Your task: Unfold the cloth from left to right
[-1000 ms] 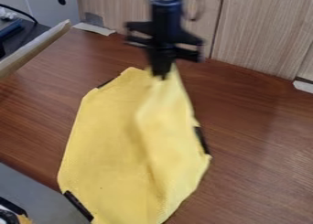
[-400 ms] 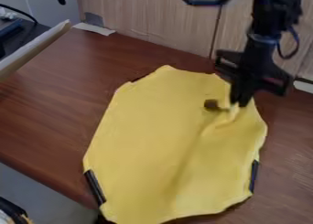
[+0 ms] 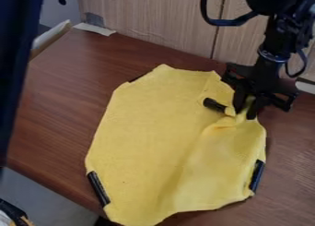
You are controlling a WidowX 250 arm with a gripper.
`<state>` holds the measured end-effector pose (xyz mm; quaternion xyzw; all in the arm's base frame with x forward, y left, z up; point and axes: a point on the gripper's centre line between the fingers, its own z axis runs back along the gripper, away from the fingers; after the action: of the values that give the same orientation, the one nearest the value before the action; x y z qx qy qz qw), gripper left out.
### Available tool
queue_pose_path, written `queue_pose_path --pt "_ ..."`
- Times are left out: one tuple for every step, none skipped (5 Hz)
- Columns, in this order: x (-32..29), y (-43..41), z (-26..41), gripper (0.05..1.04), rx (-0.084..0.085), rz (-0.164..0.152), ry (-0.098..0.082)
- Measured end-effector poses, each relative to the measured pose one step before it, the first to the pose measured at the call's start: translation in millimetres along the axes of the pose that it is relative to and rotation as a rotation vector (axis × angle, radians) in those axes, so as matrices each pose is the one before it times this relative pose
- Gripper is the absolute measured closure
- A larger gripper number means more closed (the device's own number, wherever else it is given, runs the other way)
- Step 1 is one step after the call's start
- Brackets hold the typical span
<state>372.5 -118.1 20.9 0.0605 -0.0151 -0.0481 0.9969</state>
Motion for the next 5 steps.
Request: queue_pose_path --pt "-4.12 2.16 -3.95 0.282 0.0015 0.0015 0.0128" --pt "-3.39 6.23 -3.58 0.083 -0.0050 0.0064 0.0199" --pt "-1.58 6.11 13.43 0.079 -0.0276 0.0090 -0.0149" --pt "-1.48 6.01 17.74 0.084 -0.0326 0.0052 -0.0226" --pt "-6.07 1.73 22.81 0.084 -0.0257 -0.0153 -0.0202"
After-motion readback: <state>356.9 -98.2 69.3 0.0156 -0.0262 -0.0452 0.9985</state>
